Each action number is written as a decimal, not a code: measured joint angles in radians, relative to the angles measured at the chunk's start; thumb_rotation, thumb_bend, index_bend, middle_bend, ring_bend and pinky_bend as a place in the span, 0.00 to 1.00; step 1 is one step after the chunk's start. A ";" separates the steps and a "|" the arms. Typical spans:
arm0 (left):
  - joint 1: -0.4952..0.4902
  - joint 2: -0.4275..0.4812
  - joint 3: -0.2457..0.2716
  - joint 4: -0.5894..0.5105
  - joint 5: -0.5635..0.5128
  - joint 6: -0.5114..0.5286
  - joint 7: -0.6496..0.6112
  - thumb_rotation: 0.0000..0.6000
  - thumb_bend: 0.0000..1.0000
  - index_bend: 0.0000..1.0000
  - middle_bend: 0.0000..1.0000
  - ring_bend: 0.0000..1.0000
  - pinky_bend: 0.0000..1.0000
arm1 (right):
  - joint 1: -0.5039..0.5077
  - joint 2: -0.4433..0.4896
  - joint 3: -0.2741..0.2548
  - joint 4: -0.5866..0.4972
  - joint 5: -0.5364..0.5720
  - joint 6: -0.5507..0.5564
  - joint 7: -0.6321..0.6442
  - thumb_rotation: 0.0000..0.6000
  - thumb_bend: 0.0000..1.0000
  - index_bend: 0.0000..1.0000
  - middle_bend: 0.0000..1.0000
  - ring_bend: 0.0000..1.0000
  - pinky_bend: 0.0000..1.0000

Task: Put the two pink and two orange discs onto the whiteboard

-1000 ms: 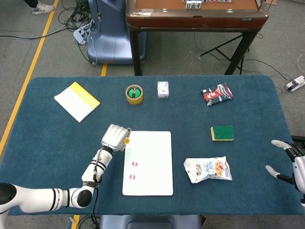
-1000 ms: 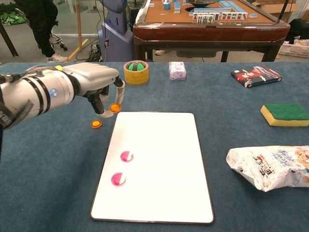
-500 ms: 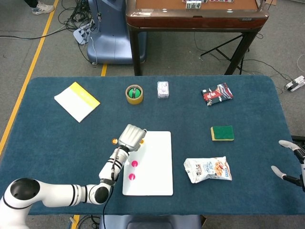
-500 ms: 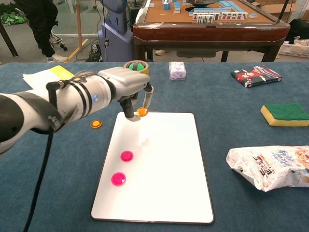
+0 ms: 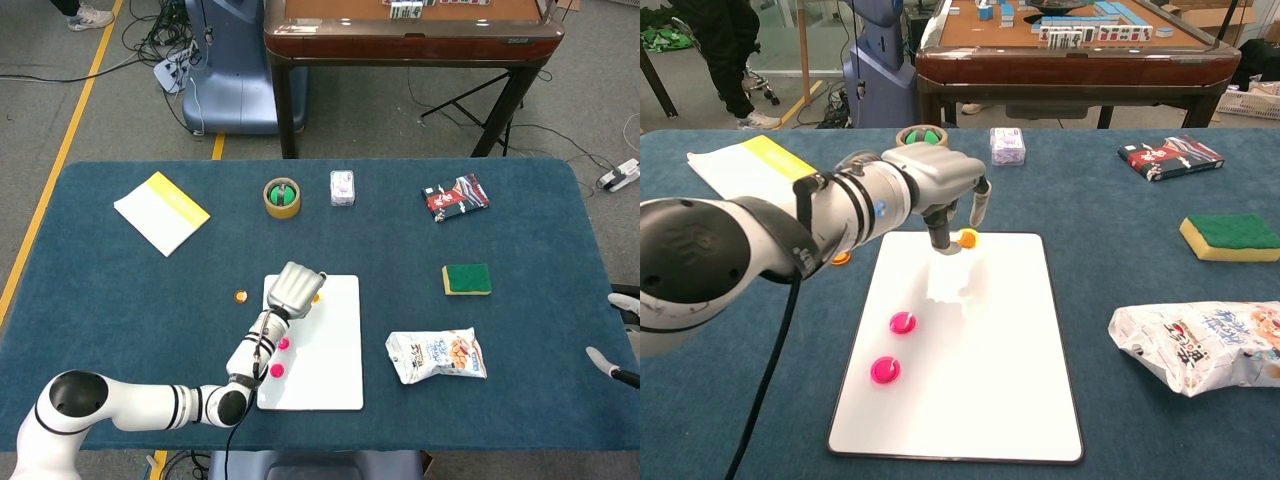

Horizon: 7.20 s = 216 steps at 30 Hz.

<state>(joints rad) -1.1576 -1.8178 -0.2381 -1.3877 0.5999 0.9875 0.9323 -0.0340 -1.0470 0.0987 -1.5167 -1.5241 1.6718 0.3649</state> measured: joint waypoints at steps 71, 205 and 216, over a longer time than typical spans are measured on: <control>0.233 0.098 0.122 0.073 0.020 0.031 -0.096 1.00 0.31 0.52 1.00 1.00 1.00 | 0.034 -0.011 -0.006 -0.039 -0.008 -0.069 -0.109 1.00 0.00 0.28 0.35 0.33 0.40; 0.695 0.463 0.413 -0.167 0.699 0.725 -0.356 1.00 0.31 0.38 0.54 0.51 0.72 | 0.057 -0.021 -0.010 -0.083 0.011 -0.130 -0.222 1.00 0.00 0.28 0.35 0.33 0.40; 0.850 0.476 0.390 -0.114 0.724 0.781 -0.451 1.00 0.31 0.39 0.52 0.51 0.72 | 0.067 -0.024 -0.011 -0.091 0.026 -0.155 -0.252 1.00 0.00 0.28 0.35 0.33 0.40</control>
<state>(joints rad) -0.3079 -1.3417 0.1517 -1.5012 1.3237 1.7680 0.4811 0.0333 -1.0706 0.0873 -1.6077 -1.4977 1.5165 0.1130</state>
